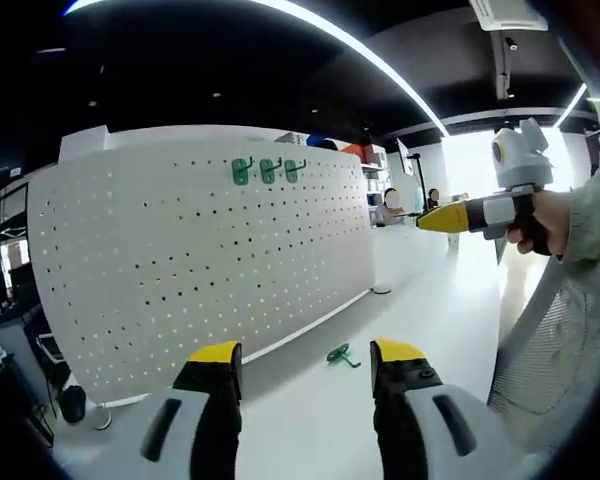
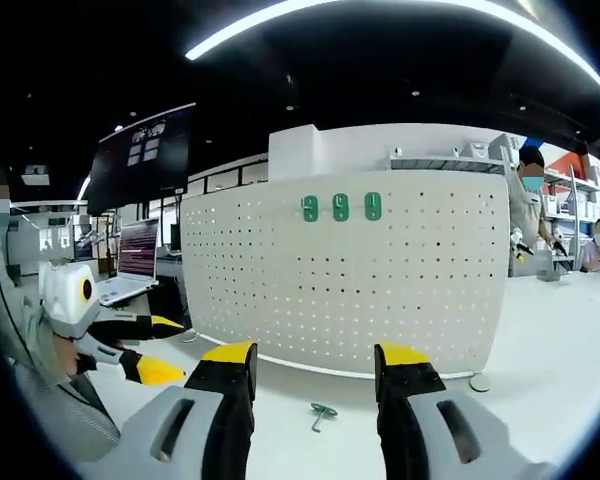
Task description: Insert the hook assembly into the mounting plate slot until the hook locks in place.
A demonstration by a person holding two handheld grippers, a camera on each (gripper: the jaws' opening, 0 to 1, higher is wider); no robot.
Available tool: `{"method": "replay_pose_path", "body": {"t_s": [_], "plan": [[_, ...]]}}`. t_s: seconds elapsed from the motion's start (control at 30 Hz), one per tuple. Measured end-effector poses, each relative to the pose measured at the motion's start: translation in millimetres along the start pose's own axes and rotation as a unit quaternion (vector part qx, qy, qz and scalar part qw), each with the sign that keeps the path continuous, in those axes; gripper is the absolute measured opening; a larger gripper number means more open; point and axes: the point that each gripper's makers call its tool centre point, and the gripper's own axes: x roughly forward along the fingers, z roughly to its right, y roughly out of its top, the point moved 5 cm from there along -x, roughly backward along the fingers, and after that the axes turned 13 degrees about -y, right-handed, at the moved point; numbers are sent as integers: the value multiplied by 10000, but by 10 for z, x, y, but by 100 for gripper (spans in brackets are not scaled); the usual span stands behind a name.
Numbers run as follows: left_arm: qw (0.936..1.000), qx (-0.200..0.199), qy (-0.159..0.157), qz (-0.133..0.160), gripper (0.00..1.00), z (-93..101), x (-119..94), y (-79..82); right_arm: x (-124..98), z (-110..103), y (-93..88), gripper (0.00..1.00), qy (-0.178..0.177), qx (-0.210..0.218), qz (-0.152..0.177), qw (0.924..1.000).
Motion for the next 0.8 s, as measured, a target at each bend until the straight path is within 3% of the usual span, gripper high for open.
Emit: {"method": "replay_pose_path", "body": {"t_s": [0.27, 0.53, 0.8], "plan": [[9998, -48, -70, -167, 54, 9, 21, -43, 25, -36, -58, 45, 105, 46, -7, 9999], [9971, 433, -588, -210, 52, 170, 139, 97, 34, 7, -77, 45, 92, 185, -55, 9998], [9949, 659, -737, -214, 52, 42, 280, 253, 35, 7, -76, 45, 112, 226, -53, 9997]]}}
